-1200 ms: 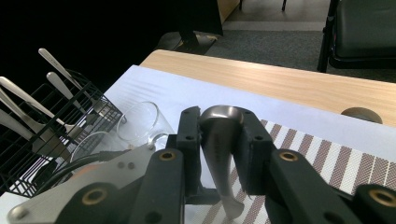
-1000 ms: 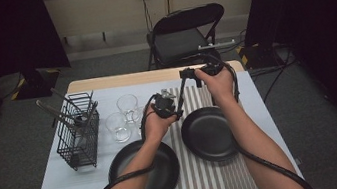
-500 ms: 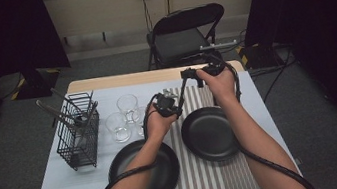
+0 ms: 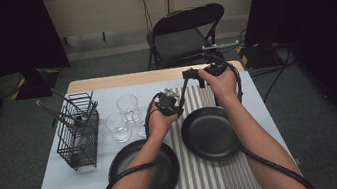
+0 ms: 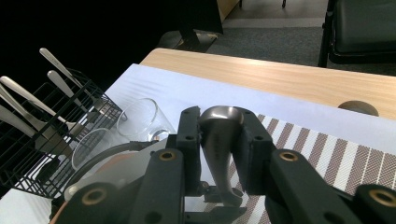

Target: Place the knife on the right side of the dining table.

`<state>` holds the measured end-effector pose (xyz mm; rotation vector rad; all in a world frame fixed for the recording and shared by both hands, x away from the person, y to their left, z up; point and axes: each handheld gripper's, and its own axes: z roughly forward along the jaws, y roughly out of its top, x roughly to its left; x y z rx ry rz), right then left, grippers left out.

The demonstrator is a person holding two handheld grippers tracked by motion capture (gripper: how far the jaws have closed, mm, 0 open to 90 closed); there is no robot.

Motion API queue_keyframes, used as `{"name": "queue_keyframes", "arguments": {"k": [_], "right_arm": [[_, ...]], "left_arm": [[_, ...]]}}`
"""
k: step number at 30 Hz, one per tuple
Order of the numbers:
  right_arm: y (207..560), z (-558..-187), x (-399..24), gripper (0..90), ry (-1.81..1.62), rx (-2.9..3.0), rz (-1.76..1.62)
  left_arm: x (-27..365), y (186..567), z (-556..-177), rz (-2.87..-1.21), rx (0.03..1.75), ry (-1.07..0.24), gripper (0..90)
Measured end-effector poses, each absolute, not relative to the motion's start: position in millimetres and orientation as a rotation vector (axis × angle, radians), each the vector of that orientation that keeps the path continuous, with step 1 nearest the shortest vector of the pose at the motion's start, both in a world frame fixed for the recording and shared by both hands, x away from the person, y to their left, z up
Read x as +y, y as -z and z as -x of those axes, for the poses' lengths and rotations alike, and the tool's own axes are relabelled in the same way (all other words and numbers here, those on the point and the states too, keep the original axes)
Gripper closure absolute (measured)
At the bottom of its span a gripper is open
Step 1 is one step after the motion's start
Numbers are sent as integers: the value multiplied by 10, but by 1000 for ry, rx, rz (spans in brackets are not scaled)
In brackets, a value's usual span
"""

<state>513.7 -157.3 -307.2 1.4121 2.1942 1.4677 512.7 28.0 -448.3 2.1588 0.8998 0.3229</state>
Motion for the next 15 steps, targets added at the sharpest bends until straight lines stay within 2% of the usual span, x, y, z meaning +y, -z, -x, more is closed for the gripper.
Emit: {"name": "queue_keyframes", "arguments": {"k": [15], "right_arm": [[3090, -5150, -1620, 736, -1480, 2184, -1436]], "left_arm": [[225, 4506, -5171, -2176, 876, -318, 801]]}}
